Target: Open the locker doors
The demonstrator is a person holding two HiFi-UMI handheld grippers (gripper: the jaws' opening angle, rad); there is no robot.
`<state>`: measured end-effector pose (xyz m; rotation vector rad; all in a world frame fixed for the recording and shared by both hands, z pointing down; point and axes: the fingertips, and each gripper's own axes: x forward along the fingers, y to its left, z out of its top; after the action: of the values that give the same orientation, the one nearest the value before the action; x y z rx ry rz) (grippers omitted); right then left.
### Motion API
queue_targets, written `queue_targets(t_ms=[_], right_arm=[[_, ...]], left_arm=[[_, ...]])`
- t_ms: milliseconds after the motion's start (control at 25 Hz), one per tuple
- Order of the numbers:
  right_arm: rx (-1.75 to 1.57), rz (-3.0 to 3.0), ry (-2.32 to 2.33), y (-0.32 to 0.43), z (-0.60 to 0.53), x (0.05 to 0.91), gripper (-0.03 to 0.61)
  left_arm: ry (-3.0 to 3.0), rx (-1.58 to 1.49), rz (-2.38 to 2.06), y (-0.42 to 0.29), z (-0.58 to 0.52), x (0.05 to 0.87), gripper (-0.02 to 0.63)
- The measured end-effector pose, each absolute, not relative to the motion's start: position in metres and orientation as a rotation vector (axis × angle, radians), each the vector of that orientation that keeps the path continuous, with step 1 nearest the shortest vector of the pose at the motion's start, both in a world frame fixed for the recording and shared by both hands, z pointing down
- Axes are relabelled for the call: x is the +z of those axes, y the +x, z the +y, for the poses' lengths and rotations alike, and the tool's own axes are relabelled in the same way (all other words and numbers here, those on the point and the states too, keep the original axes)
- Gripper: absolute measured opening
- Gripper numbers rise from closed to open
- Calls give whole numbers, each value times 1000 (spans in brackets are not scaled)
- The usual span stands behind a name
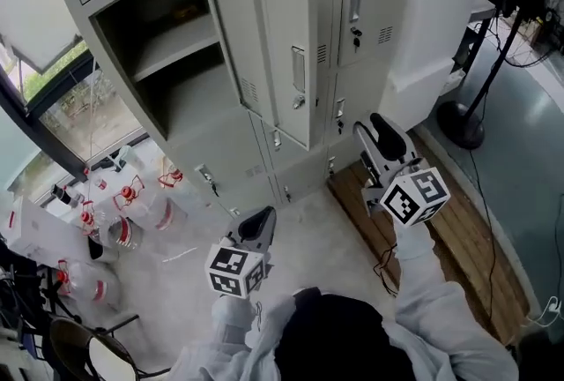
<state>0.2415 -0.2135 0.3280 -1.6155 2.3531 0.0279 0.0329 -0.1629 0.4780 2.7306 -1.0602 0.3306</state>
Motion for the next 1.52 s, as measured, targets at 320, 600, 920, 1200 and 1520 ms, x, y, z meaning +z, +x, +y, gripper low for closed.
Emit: queue_targets(t_ms=[320, 600, 920, 1200, 1520], right_arm=[[-90, 2189, -1909, 273, -188, 348, 160], [-100, 2109, -1995, 285, -180, 358, 160], [-134, 2140, -2013, 304, -189, 369, 160], [-150, 2268, -1890, 339, -242, 375, 160], [-118, 2437, -1685, 377, -331, 356, 160]], left_arm=[[2898, 241, -798, 91, -196, 435, 11], [2986, 201, -613, 128, -199, 423, 11], [3028, 174, -572, 164, -208, 412, 11], [3015, 161, -682, 212, -230, 417, 11], [2928, 150, -908, 261, -262, 421, 11]])
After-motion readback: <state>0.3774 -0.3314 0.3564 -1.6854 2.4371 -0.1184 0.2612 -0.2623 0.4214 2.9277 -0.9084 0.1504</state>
